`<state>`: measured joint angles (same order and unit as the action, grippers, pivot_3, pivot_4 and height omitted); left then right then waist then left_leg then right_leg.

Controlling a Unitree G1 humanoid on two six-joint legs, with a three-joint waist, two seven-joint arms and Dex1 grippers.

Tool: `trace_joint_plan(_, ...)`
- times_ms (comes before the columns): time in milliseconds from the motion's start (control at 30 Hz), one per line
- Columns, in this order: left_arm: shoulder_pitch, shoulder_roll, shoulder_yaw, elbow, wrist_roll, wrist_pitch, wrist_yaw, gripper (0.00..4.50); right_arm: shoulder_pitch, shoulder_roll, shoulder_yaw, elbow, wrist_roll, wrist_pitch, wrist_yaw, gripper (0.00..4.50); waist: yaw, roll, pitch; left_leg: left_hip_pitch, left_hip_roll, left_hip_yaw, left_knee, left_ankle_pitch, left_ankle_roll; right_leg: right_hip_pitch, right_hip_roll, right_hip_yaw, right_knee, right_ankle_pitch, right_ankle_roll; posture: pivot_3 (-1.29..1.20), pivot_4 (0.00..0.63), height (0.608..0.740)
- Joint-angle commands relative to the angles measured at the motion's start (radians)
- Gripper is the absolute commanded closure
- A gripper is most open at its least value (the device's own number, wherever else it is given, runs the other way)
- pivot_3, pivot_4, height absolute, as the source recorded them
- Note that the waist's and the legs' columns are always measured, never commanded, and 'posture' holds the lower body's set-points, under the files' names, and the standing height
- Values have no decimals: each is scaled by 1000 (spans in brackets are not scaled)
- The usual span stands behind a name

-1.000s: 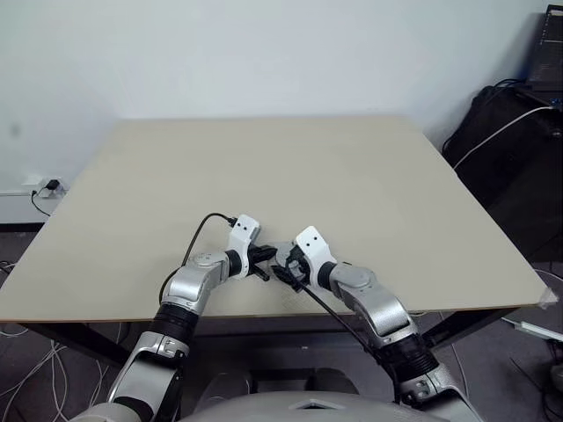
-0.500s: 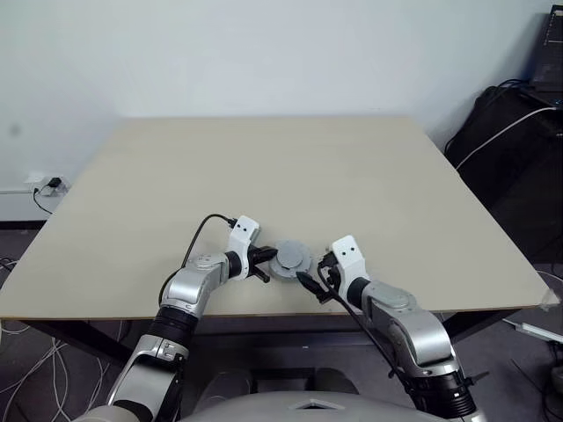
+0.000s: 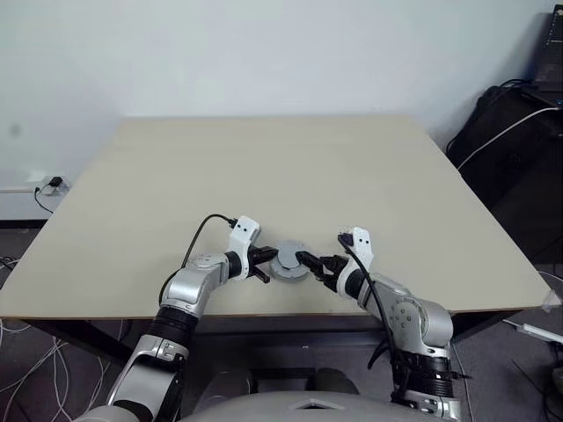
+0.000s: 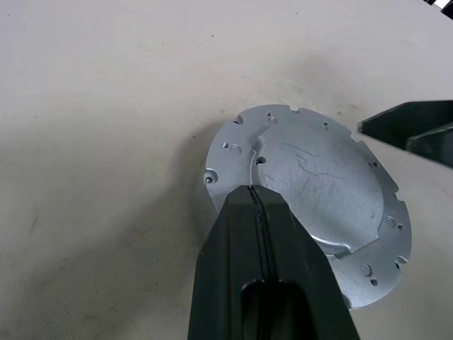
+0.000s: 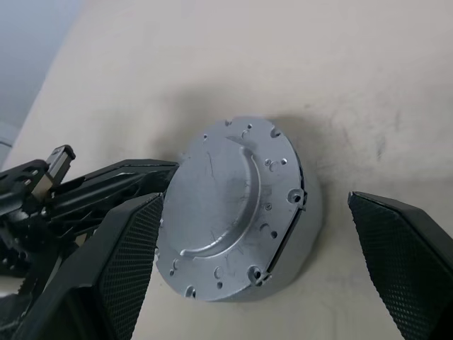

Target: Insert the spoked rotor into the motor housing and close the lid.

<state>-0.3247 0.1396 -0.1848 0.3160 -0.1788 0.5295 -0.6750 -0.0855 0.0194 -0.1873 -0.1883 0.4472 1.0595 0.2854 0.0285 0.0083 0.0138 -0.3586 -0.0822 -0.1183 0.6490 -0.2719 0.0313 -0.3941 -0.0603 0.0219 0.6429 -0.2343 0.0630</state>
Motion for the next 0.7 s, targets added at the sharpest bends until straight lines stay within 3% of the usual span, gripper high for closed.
trace_joint_plan(33,4,-5,-14,2,-3,1,-11,4500,-49,22,-6,31,33,2,-18,41,-1,0,0,0,0,0,0,0,0,0,0,0,0,0,0,0,0,740)
trace_joint_plan(467,0,-6,-13,2,-4,0,-15,4500,-119,62,-79,151,117,115,-68,41,-5,2,0,0,0,0,0,0,0,0,0,0,0,0,0,0,0,740)
trace_joint_plan(700,1,-4,-14,2,0,1,-15,4500,-168,118,-255,220,294,278,-43,41,-15,2,0,0,0,0,0,0,0,-1,0,1,1,0,0,0,0,740)
